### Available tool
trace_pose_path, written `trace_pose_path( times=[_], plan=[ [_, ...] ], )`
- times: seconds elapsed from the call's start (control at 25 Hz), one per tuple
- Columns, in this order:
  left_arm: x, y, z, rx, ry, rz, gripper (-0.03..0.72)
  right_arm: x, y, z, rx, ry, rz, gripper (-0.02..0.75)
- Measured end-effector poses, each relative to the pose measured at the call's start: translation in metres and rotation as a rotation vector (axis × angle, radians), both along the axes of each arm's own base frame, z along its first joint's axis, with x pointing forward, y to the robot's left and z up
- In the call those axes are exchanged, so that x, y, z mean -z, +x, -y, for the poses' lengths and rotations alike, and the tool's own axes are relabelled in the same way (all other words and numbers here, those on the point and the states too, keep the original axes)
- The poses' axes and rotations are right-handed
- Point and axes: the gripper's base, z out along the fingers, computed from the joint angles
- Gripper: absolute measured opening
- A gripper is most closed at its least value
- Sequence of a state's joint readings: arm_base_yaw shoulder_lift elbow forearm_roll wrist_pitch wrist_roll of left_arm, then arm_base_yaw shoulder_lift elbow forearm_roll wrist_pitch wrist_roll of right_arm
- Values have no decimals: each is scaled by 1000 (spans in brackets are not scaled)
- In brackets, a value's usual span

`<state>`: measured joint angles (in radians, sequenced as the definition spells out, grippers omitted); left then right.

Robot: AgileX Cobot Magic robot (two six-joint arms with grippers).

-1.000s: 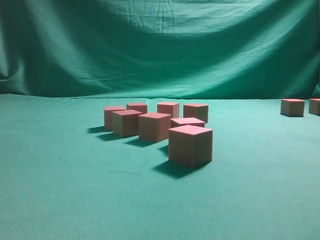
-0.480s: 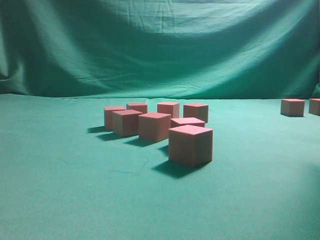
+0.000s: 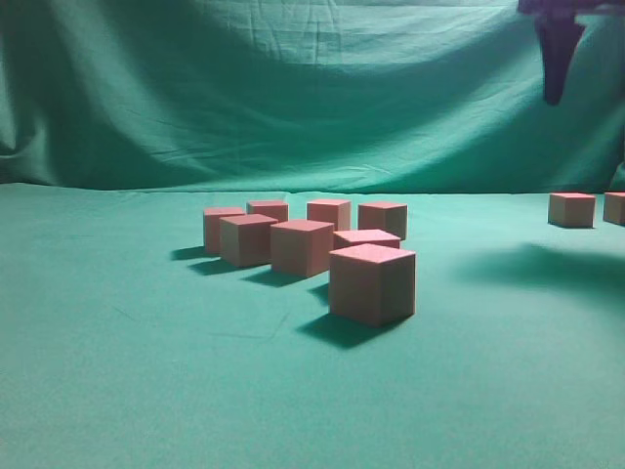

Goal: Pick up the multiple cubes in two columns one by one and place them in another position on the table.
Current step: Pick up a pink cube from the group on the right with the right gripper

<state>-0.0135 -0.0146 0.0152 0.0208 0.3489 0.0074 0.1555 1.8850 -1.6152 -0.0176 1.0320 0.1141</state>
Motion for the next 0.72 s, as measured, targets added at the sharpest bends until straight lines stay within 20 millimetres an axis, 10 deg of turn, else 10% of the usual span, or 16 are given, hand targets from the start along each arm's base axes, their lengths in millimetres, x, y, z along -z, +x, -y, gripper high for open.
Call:
trace_pose_path(
  times=[0.32, 0.72],
  plan=[
    [0, 0, 0, 0, 0, 0, 0, 40, 51, -8, -38, -17, -61, 559],
    [0, 0, 0, 0, 0, 0, 0, 89, 65, -2, -26, -30, -156, 559]
  ],
)
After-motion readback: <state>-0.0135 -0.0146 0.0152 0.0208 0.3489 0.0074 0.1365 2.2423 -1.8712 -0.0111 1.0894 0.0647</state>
